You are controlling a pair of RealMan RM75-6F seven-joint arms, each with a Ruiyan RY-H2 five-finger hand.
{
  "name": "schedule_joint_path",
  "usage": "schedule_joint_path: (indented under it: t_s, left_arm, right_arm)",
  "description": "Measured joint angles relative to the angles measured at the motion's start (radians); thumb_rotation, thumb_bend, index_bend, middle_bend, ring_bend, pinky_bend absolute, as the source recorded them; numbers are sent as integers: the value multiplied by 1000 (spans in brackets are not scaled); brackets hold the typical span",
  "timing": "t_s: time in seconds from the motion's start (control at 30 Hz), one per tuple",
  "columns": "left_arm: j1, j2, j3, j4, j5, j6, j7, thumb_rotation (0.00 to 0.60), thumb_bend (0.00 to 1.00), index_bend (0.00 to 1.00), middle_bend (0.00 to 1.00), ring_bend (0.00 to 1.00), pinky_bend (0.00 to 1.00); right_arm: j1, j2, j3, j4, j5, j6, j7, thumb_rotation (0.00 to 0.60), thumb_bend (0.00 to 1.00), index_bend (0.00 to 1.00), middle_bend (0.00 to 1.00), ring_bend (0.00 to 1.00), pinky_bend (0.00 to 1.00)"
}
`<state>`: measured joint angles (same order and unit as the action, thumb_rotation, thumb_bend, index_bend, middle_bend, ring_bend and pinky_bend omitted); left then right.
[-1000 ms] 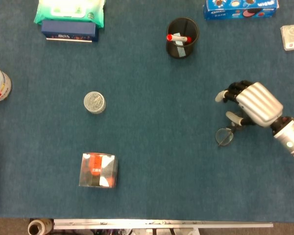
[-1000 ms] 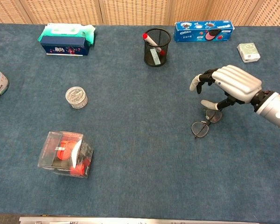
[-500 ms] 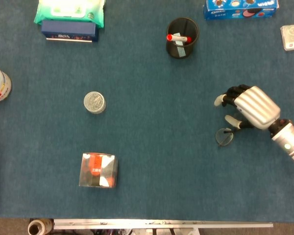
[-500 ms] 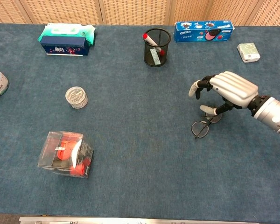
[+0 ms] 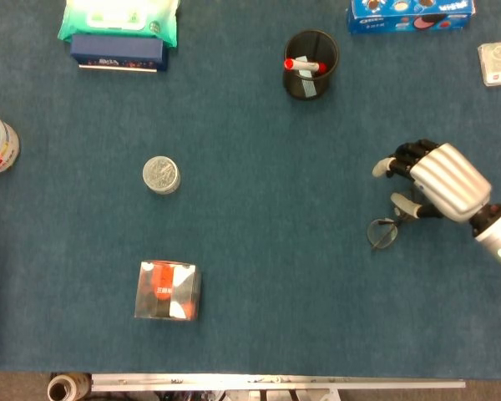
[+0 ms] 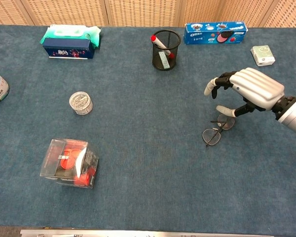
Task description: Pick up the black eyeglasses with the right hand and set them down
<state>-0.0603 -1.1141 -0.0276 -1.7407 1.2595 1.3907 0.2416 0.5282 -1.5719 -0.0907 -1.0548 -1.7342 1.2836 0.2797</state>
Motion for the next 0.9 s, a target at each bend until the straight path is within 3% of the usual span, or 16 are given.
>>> schedule_joint_path:
  t_s: [0.37,0.9]
  left_arm:
    - [-3,-4,-1,-3,-1,-2,6,600,272,330,334,304,400]
    - [5,-1,1,3,-3,2,-11,600,272,331,334,304,400]
  right_arm:
    - [-20,56,-27,-105,-16,-1,-67,600,290,397,490,347,404]
    - [-25,10,-46,-49,-14,-55,-43,600,289,397,490,347,404]
